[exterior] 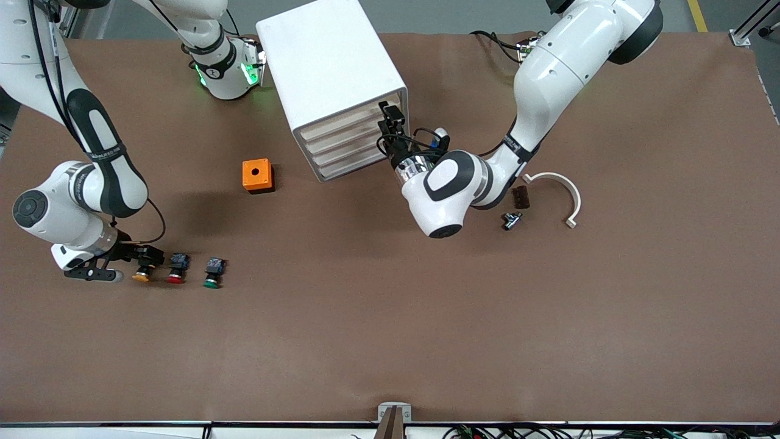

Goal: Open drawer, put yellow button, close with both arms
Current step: 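Grasp the drawer front with the left gripper while the right gripper grasps the yellow button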

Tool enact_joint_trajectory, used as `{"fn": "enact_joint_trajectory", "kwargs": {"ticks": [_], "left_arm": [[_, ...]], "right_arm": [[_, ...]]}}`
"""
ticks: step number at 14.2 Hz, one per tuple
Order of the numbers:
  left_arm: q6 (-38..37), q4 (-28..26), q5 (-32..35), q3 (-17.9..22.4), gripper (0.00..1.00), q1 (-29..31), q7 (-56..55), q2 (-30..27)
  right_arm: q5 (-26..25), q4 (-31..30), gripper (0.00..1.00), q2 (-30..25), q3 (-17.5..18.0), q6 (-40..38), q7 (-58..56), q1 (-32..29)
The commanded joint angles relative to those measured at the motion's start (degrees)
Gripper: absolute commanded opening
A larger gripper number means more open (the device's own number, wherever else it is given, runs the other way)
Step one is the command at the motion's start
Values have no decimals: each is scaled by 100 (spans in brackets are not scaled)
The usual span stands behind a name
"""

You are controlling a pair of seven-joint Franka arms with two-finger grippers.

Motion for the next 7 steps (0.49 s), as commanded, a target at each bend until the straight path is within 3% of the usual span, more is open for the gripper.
{"fn": "enact_joint_trajectory", "kwargs": {"ticks": [1,6,7], "left_arm": [[-51,115,-136,41,57,-152,-118,96],[-43,124,-136,50,38,-302,-118,202],[-34,124,-144,50,33,-319,-118,219]], "right_arm": [[110,-43,66,46,97,88,-138,-121],[102,-8,0,72,97,88,-296,-130],[102,-8,0,72,97,88,-314,-130]]}}
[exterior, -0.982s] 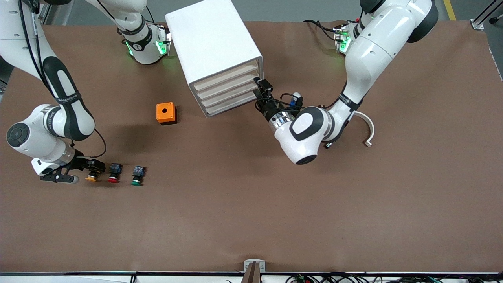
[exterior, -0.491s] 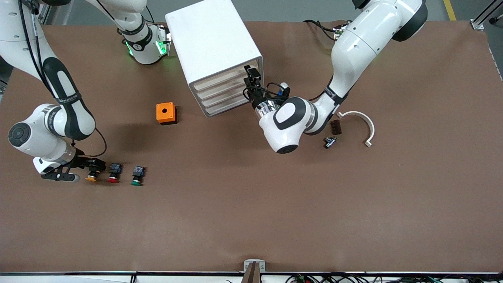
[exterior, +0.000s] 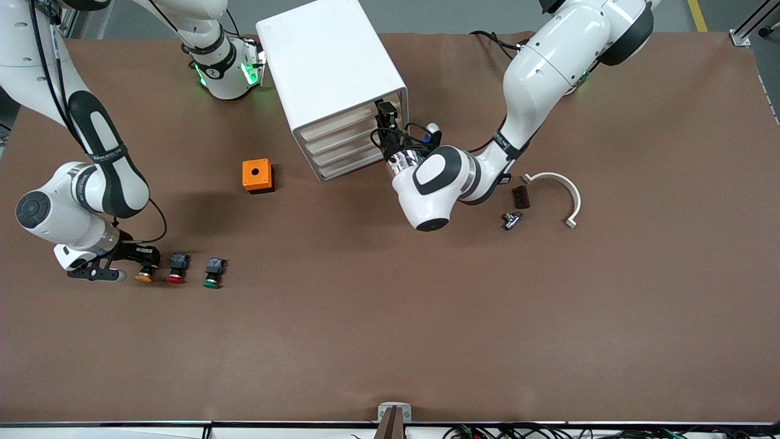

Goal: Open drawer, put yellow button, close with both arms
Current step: 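Grasp the drawer front with the left gripper while the right gripper grasps the yellow button, then pull the drawer open with the left gripper while the right gripper lifts the button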

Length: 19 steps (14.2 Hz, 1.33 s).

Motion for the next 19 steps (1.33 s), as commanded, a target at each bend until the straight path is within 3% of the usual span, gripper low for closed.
{"fn": "enact_joint_trajectory", "kwargs": {"ticks": [1,4,8,19], "left_arm": [[-35,133,-153,39,26,-117,-115,106],[-9,133,-153,48,14,-118,-62,124],[35,142,-196,48,10,-65,-53,124],[202,159,-329,443,11,295,-53,106]], "right_arm": [[101,-8,0,24,97,53,-199,-135],[101,10,0,24,97,44,-199,-117],[101,141,0,-81,106,-70,-383,-73],[110,1134,0,-863,150,-2740,178,454]]}}
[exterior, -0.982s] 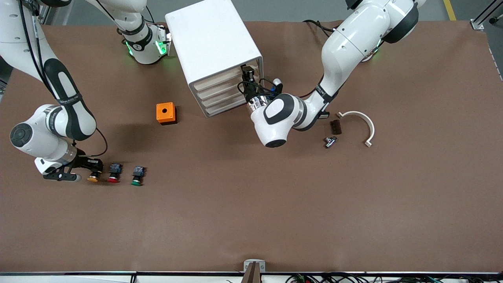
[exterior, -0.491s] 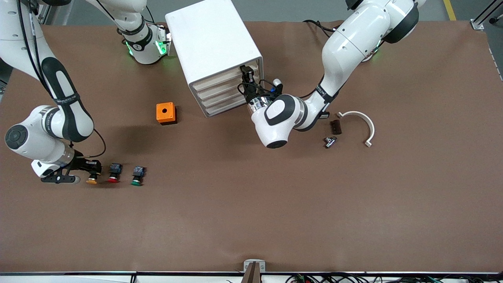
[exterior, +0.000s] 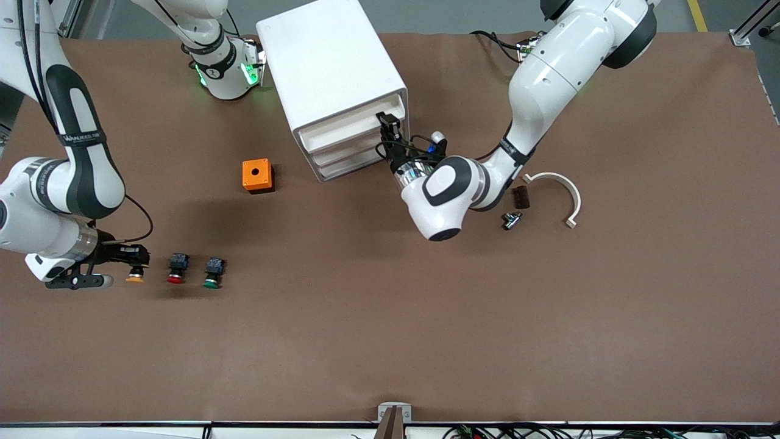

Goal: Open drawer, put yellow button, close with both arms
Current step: 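Pull the drawer open with the left gripper while the right gripper lifts the button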

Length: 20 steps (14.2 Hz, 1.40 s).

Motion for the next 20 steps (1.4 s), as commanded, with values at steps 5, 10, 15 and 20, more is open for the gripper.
{"fn": "enact_joint_trajectory", "kwargs": {"ticks": [5,10,15,20], "left_arm": [[404,69,-114,188,14,499,97,37],[544,78,-228,188,17,711,106,46],[632,78,-263,188,25,728,194,37],[659,86,-351,188,100,772,895,29]], "right_arm": [[106,390,0,-691,-4,-1487,1066,554],[115,671,0,-1139,5,-2436,2479,1213],[289,671,0,-1579,5,-2964,4237,1951],[414,680,0,-1738,5,-3106,6100,2619]]}}
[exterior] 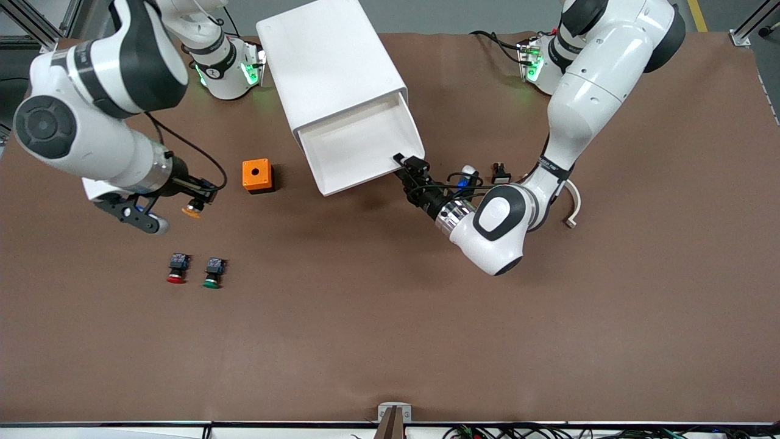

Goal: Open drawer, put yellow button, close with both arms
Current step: 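Pull the drawer open with the left gripper while the right gripper lifts the button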

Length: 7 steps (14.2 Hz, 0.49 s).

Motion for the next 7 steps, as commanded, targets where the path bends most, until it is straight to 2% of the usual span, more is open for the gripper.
{"fn": "enact_joint_trajectory", "kwargs": {"ticks": [1,5,7], "left_arm": [[39,96,-188,43,100,68,519,35],[-13,176,-715,34,100,112,1513,36],[-57,412,-742,43,100,121,1855,18]], "right_arm": [[86,-25,0,-100,-55,-61,881,336],[112,-51,0,-47,-64,1,2260,933],[462,-60,0,-47,-64,80,2832,1022]]}}
